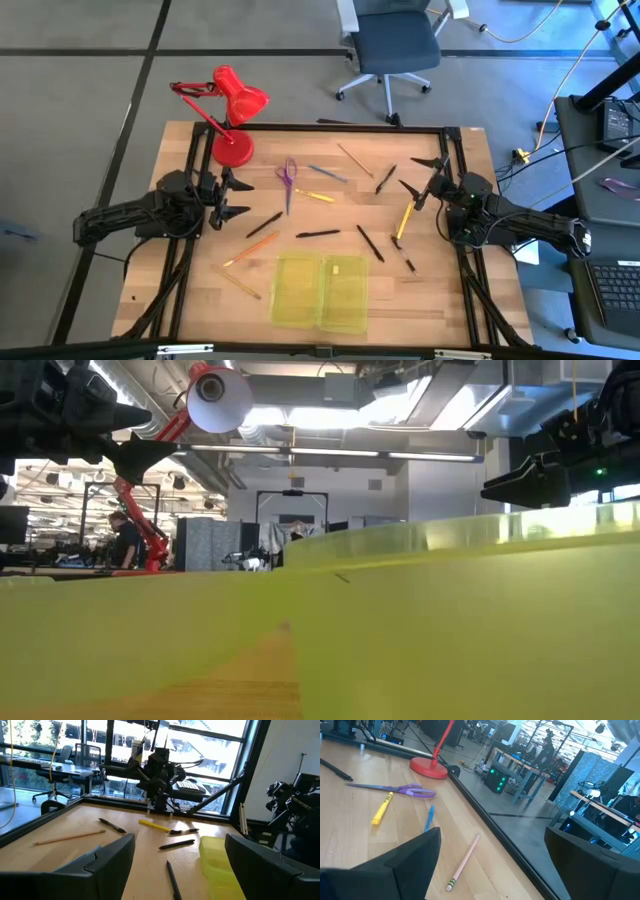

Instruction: Pick & place school supplies into a supply box

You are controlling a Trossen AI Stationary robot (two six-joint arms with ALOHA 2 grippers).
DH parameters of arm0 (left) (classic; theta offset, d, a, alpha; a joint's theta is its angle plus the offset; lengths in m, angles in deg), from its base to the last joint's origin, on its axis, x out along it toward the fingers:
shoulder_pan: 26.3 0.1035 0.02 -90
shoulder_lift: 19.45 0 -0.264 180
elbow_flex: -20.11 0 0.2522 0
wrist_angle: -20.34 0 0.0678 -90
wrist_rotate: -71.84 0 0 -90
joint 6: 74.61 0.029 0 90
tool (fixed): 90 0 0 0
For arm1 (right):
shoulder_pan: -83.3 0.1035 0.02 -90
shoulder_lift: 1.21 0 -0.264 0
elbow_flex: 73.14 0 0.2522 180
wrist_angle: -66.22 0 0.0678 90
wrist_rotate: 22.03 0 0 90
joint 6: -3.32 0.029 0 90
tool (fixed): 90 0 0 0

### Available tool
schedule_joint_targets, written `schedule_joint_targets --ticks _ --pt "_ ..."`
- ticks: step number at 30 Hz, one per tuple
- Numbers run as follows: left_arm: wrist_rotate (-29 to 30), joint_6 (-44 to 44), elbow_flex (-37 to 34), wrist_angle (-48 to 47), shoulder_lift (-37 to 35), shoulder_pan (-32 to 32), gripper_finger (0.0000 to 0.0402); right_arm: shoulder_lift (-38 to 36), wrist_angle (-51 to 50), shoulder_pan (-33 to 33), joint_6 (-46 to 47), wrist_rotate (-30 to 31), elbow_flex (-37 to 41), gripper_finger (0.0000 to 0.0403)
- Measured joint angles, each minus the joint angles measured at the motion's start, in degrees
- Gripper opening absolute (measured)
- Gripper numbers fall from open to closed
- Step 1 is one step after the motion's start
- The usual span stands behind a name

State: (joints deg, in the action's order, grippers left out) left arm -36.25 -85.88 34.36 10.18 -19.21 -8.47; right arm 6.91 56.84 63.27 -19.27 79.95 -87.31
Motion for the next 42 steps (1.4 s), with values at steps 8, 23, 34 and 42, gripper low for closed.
schedule_joint_targets --ticks 8,23,34,42 --pt "0.0 -0.01 -0.02 0.0 0.0 0.0 0.0301 0.02 0.0 0.0 0.02 -0.02 0.0 0.036" --pt "0.0 -0.01 -0.01 -0.01 0.01 0.0 0.0302 0.02 0.01 0.0 0.01 0.0 0.0 0.036" --pt "0.0 0.0 -0.02 -0.02 0.0 0.0 0.0302 0.0 0.02 0.02 0.0 0.0 0.0 0.036" --pt "0.0 -0.02 -0.02 0.0 -0.01 0.0 0.0301 0.01 0.01 0.0 4.13 -1.08 0.0 0.036"
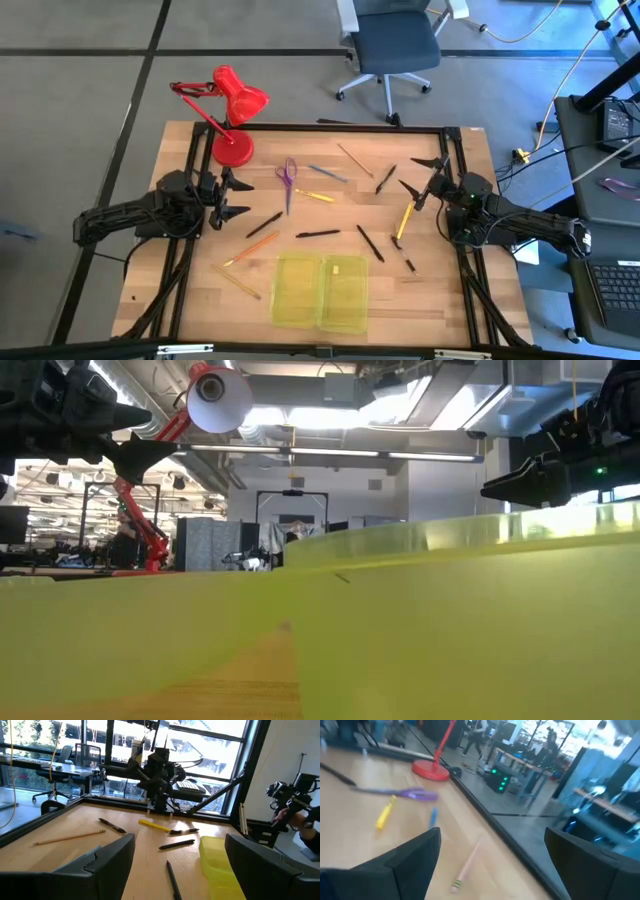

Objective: Pick & place school supplies into a supply box
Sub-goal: Put the orange pencil into the yellow supply box

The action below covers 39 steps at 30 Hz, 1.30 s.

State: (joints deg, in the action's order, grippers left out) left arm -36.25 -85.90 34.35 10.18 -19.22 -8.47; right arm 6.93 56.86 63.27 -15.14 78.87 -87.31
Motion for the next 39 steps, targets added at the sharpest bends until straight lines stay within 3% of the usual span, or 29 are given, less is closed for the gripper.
schedule_joint_targets --ticks 8,29,32,36,39 --pt "0.0 0.02 -0.01 0.0 0.0 0.01 0.0302 0.0 0.01 0.02 28.04 -7.82 0.0 0.036" --pt "0.68 1.04 0.02 0.23 0.02 0.01 0.0301 0.01 0.5 0.02 27.19 -8.01 0.0 0.036" --pt "6.86 3.63 0.01 3.41 0.02 -0.01 0.0302 0.01 0.49 0.02 27.14 -8.01 -0.02 0.036" --pt "23.67 3.77 -0.01 4.03 0.02 0.02 0.0302 0.01 0.5 0.02 27.1 -7.98 -0.01 0.036" --pt "30.92 3.7 -0.01 3.13 0.02 0.02 0.0301 0.01 0.49 0.01 27.03 -8.0 0.0 0.036"
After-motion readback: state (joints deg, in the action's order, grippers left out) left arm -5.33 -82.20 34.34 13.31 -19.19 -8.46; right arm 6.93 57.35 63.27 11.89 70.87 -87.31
